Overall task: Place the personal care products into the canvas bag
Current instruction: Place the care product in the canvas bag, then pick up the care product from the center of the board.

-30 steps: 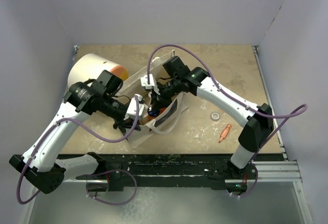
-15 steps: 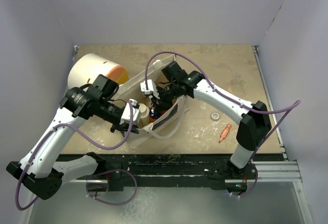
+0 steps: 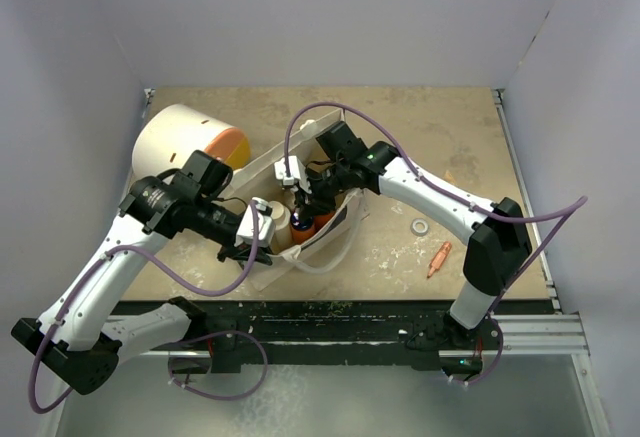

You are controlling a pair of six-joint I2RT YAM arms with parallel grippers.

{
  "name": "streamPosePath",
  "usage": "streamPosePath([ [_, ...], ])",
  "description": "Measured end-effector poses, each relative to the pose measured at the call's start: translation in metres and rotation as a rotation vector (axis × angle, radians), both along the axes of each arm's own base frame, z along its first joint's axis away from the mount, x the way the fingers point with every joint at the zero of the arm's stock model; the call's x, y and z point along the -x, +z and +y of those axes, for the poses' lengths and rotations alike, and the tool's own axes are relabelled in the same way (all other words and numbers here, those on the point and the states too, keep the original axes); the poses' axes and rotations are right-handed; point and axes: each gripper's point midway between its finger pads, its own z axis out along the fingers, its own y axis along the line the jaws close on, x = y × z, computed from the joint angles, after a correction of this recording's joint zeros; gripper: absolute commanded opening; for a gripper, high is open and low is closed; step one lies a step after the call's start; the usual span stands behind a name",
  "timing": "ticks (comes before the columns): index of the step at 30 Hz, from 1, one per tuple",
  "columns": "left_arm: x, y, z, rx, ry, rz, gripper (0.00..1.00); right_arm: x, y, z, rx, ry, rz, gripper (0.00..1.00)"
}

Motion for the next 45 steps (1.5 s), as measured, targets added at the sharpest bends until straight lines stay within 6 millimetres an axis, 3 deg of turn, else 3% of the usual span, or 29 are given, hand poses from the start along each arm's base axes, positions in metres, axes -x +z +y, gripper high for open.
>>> streamPosePath([
  [13, -0.001, -0.001, 0.000, -0.006, 0.007, 0.007, 0.30, 0.003, 0.006, -0.003, 0.018, -0.002, 0.017, 0.52],
  [18, -0.002, -0.002, 0.001, -0.013, 0.014, 0.009, 0.33, 0.001, 0.024, 0.000, -0.005, -0.010, 0.011, 0.60],
  [28, -0.005, -0.001, 0.003, -0.015, 0.034, 0.004, 0.40, -0.002, 0.059, 0.005, -0.067, -0.038, -0.012, 0.64],
  [32, -0.006, 0.001, 0.006, -0.008, 0.049, -0.006, 0.46, -0.006, 0.084, 0.002, -0.111, -0.065, -0.038, 0.65],
  [36, -0.007, 0.005, 0.007, 0.002, 0.060, -0.023, 0.53, -0.023, 0.123, -0.006, -0.186, -0.121, -0.093, 0.66],
  [45, -0.010, 0.019, 0.010, 0.020, 0.101, -0.049, 0.68, -0.034, 0.188, -0.043, -0.293, -0.249, -0.185, 0.66],
])
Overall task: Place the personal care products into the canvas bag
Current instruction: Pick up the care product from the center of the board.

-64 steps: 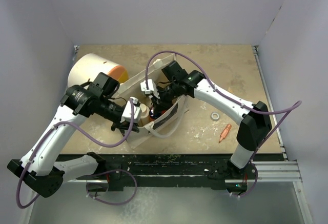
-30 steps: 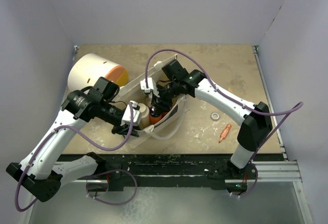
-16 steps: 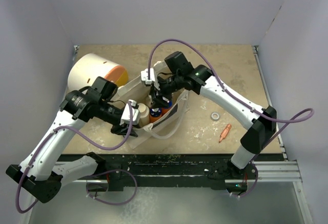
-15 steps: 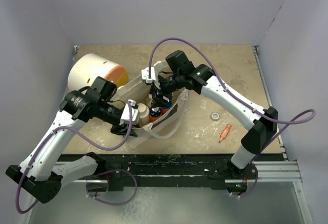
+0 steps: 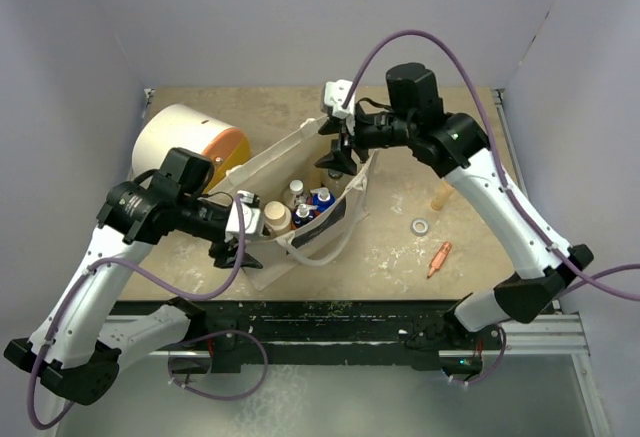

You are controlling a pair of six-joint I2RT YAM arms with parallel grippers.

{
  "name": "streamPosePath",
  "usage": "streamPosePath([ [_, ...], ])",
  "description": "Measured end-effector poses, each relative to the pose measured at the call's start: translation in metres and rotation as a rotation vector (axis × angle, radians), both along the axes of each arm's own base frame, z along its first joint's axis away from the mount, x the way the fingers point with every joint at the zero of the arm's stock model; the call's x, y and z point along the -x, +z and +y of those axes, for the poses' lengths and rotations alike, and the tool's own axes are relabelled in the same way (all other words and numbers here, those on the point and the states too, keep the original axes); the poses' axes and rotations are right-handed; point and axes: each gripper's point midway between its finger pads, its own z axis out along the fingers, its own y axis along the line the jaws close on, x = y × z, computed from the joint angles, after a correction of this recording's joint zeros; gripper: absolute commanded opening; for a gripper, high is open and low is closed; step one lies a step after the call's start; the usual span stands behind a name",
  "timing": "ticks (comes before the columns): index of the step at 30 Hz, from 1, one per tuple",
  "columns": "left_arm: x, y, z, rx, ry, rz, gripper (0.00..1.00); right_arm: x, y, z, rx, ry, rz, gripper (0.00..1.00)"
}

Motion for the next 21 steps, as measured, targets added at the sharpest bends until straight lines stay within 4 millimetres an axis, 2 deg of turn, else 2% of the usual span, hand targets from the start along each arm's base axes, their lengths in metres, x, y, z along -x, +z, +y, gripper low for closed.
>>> streamPosePath([
  [5, -0.007, 0.015, 0.004, 0.012, 0.066, -0.040, 0.73, -0.007, 0.027, -0.031, -0.048, -0.107, -0.030, 0.67],
  [11, -0.024, 0.035, 0.012, 0.027, 0.188, -0.102, 0.75, -0.030, 0.044, -0.092, -0.092, -0.340, -0.068, 0.70],
  [16, -0.039, 0.046, 0.019, 0.038, 0.293, -0.142, 0.77, -0.044, 0.041, -0.140, -0.090, -0.546, -0.068, 0.71],
  [21, -0.056, 0.054, 0.028, 0.040, 0.410, -0.161, 0.78, -0.054, 0.017, -0.198, -0.058, -0.795, -0.039, 0.72],
])
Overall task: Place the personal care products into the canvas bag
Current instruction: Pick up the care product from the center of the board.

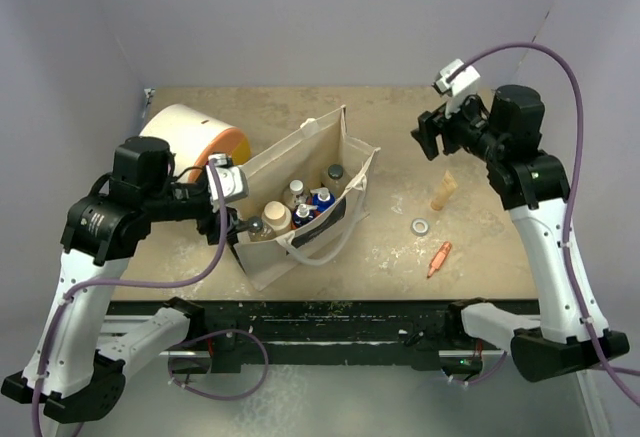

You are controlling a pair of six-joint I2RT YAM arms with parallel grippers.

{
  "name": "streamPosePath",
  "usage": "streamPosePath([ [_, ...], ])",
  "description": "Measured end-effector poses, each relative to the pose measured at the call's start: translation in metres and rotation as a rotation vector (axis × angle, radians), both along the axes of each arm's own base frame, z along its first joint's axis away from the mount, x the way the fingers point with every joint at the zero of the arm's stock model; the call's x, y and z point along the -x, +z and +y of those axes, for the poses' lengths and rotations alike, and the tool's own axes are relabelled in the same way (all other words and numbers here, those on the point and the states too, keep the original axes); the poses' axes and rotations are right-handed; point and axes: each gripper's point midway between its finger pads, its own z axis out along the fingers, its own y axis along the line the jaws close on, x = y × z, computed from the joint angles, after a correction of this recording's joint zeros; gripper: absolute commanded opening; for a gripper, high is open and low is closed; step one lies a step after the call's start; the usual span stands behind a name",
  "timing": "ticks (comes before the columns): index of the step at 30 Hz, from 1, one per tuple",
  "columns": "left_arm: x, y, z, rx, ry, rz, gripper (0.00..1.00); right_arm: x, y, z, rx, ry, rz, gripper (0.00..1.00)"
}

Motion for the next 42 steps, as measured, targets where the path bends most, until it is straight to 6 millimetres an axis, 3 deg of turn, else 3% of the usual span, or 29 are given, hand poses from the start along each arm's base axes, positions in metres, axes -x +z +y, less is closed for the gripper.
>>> streamPosePath([
  [4, -0.016, 0.004, 0.010, 0.005, 0.108, -0.009, 0.80, 0.000, -0.027, -0.044, 0.041, -0.188, 0.045, 0.73],
  [8, -0.028, 0.008, 0.021, 0.011, 0.195, -0.022, 0.81, 0.009, -0.067, -0.074, 0.088, -0.301, 0.135, 0.74],
  [15, -0.032, 0.018, 0.031, 0.038, 0.264, -0.054, 0.82, 0.011, -0.138, -0.099, 0.165, -0.381, 0.322, 0.75],
  [22, -0.033, 0.021, 0.038, 0.046, 0.296, -0.065, 0.83, -0.003, -0.188, -0.119, 0.212, -0.406, 0.473, 0.73],
  [30, -0.033, 0.022, 0.041, 0.049, 0.312, -0.072, 0.85, -0.008, -0.225, -0.128, 0.241, -0.371, 0.579, 0.66],
  [34, -0.034, 0.022, 0.043, 0.048, 0.320, -0.071, 0.89, -0.009, -0.242, -0.128, 0.249, -0.343, 0.625, 0.57],
  [42, -0.037, 0.022, 0.047, 0.048, 0.344, -0.068, 0.98, -0.010, -0.255, -0.127, 0.245, -0.305, 0.660, 0.44],
])
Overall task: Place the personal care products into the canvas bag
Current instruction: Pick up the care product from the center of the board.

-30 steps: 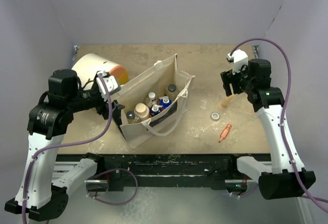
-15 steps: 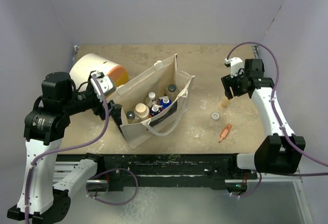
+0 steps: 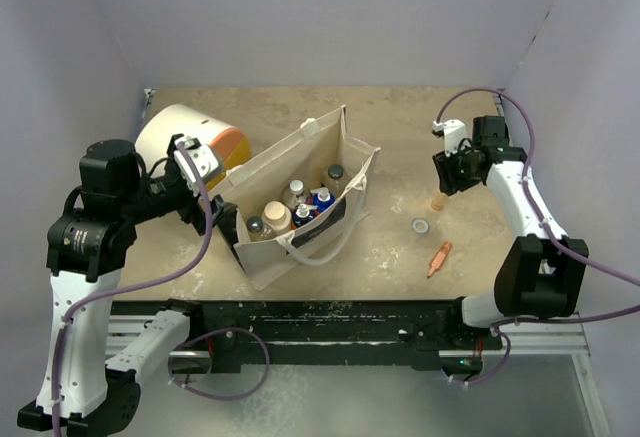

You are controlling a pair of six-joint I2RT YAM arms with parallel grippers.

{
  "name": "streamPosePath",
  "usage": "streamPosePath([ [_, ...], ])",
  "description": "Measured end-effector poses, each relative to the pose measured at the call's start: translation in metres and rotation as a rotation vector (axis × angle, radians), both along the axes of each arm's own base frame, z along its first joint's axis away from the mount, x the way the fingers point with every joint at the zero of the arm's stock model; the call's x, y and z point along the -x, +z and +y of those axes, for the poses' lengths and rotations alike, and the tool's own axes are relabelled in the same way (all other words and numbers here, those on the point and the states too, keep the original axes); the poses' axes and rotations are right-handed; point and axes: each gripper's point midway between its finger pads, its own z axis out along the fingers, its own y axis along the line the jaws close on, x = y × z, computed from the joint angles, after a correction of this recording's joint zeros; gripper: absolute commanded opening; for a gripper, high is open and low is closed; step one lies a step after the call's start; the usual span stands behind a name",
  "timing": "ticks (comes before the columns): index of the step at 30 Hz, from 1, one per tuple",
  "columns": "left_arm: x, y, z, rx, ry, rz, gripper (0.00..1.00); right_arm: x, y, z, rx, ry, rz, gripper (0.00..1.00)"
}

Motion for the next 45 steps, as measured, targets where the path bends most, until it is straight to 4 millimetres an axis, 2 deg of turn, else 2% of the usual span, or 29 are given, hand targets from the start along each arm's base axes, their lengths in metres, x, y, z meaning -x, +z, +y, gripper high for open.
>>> streamPosePath([
  [8, -0.003, -0.001, 0.005, -0.004, 0.029, 0.002, 0.99, -0.001, -0.015, 0.000, 0.001, 0.018, 0.042, 0.24],
  [11, -0.004, -0.001, 0.006, -0.003, 0.040, 0.005, 0.99, -0.002, -0.015, 0.000, 0.004, 0.024, 0.044, 0.19],
  [19, -0.006, 0.000, 0.009, 0.008, 0.071, 0.014, 0.99, -0.002, -0.005, -0.001, 0.008, 0.032, 0.044, 0.01],
  [24, -0.007, 0.000, 0.010, 0.006, 0.078, 0.013, 1.00, -0.003, 0.015, 0.000, 0.012, 0.038, 0.006, 0.00],
  [28, -0.006, -0.002, 0.011, -0.001, 0.073, 0.010, 0.98, -0.003, 0.056, 0.005, -0.004, 0.053, -0.088, 0.00],
  [36, -0.005, -0.013, 0.011, -0.046, 0.042, 0.046, 0.95, 0.006, 0.168, 0.029, -0.082, 0.134, -0.344, 0.00],
  [39, -0.004, -0.019, 0.013, -0.076, 0.025, 0.072, 0.95, 0.013, 0.209, 0.046, -0.131, 0.195, -0.438, 0.00],
  [45, 0.002, -0.033, 0.018, -0.156, -0.023, 0.102, 0.94, 0.034, 0.266, 0.098, -0.235, 0.361, -0.557, 0.00],
])
